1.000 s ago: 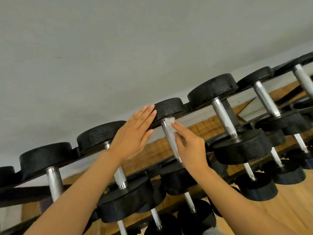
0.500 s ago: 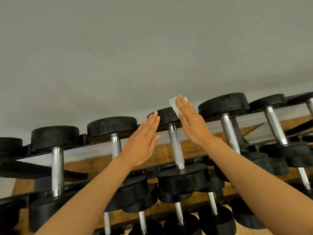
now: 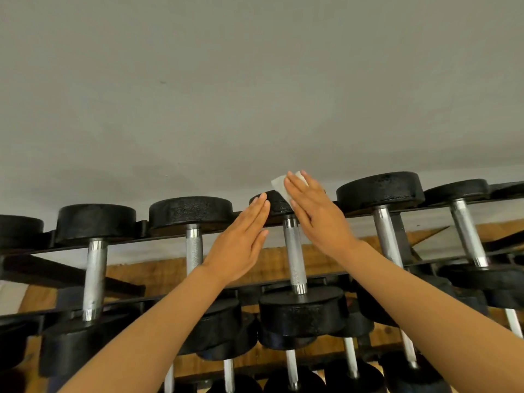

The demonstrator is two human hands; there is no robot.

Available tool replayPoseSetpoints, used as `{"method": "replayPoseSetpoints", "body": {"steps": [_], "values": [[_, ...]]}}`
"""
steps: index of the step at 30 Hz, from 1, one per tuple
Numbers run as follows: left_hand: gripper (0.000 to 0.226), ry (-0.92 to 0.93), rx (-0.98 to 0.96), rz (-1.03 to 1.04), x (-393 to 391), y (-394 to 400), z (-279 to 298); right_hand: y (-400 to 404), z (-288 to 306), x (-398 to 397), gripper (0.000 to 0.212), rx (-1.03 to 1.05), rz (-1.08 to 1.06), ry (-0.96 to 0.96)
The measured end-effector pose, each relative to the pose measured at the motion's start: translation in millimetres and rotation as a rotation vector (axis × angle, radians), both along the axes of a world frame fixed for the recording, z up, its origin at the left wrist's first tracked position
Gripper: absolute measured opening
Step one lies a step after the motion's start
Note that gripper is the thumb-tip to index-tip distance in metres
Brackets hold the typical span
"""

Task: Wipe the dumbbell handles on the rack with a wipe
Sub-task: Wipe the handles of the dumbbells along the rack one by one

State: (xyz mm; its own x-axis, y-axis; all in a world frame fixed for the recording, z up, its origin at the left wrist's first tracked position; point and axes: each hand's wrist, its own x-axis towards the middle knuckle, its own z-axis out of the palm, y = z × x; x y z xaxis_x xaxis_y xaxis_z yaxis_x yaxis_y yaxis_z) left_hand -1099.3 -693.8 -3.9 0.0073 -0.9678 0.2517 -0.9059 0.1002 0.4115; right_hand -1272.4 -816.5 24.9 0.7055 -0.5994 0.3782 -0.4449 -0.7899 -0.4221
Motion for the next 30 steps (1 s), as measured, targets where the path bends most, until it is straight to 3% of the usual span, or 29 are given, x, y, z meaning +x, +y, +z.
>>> {"method": "replayPoseSetpoints", "body": {"steps": [5, 11, 15, 20, 26, 28, 30], "values": [[0.06, 0.004, -0.004, 0.003, -0.7, -0.6, 0.5, -3.6, -19.7, -49.4, 0.049, 0.026, 0.215, 0.03], [0.057, -0.047, -0.027, -0.002, -1.6, -1.2, 3.1, -10.8, 5.0, 4.0, 0.049, -0.218, 0.106, 0.108], [0.057, -0.332, -0.031, 0.0, 3.5, 0.0, 16.0, -12.0, -0.9, -15.3, 0.049, -0.339, 0.141, 0.175], [0.06, -0.644, -0.046, 0.165, 34.5, 21.3, 20.0, -5.6, 4.0, -22.8, 0.042, -0.414, 0.063, 0.072], [0.059, -0.777, -0.047, 0.232, 58.7, 31.9, 11.1, 0.1, 3.0, 36.2, 0.043, -0.579, 0.184, 0.354], [0.057, -0.776, -0.068, 0.217, 61.5, 31.3, 8.4, -4.2, 3.2, 29.8, 0.043, -0.65, 0.243, 0.42], [0.056, -0.775, -0.088, 0.199, 64.3, 31.2, 8.8, -11.4, 6.2, 5.6, 0.057, -0.648, 0.328, 0.432]]}}
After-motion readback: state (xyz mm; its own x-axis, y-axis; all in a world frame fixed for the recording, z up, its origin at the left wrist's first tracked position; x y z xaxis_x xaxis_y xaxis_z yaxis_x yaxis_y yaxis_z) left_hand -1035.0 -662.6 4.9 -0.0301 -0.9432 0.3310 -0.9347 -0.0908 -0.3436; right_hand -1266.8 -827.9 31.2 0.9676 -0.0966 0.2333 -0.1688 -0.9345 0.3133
